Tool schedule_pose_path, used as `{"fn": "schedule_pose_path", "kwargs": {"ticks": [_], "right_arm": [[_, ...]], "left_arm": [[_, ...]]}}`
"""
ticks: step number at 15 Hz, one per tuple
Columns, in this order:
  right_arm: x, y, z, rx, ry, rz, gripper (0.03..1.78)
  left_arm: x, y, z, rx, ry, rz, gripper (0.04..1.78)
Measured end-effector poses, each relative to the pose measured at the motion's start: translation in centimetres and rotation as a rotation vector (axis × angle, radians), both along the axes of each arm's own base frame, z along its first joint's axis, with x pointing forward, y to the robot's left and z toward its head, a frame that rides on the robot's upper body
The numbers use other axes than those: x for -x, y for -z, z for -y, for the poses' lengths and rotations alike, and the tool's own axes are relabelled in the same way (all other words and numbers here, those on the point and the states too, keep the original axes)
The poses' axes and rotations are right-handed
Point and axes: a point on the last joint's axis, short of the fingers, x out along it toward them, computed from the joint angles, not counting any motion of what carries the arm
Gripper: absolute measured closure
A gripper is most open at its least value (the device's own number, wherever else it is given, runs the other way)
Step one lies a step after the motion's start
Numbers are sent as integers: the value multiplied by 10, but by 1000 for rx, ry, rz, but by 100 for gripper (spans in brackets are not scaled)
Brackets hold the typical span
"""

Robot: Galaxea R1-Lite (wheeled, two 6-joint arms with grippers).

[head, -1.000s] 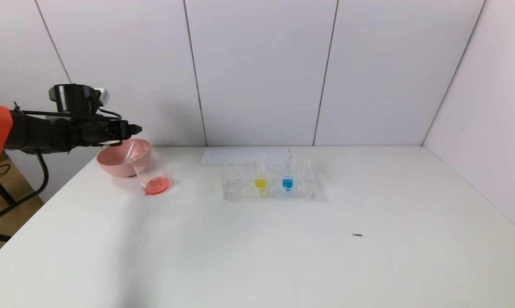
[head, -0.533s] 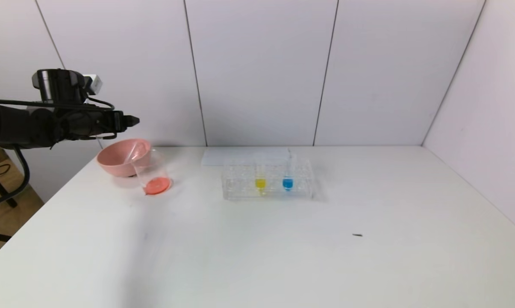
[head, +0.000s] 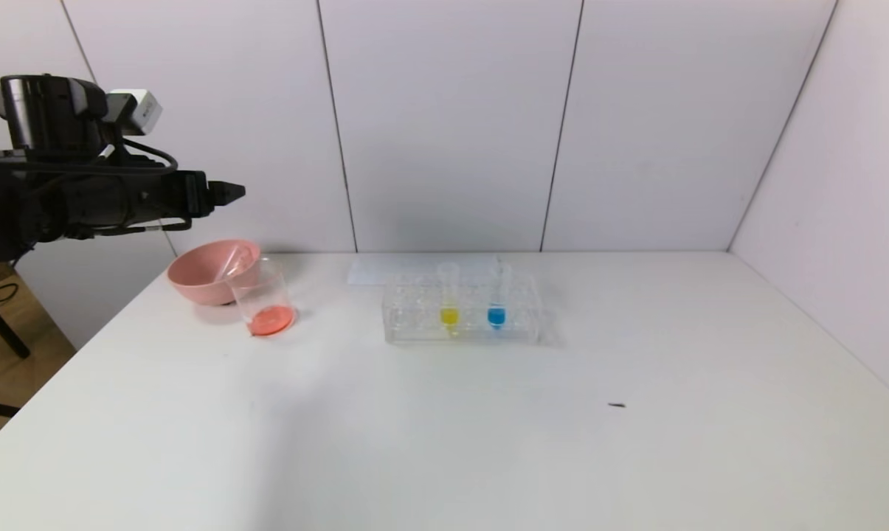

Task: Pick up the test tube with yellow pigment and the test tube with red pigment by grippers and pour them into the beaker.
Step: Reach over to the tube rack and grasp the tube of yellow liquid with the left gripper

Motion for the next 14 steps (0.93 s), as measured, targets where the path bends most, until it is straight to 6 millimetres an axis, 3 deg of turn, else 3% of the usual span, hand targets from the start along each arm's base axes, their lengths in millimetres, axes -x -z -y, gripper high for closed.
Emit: {"fn": "schedule_pose_path", "kwargs": {"ticks": [8,14], "right_arm": [[0,0,0,0,0,0,11],[0,0,0,0,0,0,11]], "left_arm": [[72,-4,29,-2,100,10,6],[108,3,46,8,189,-2,6]]}}
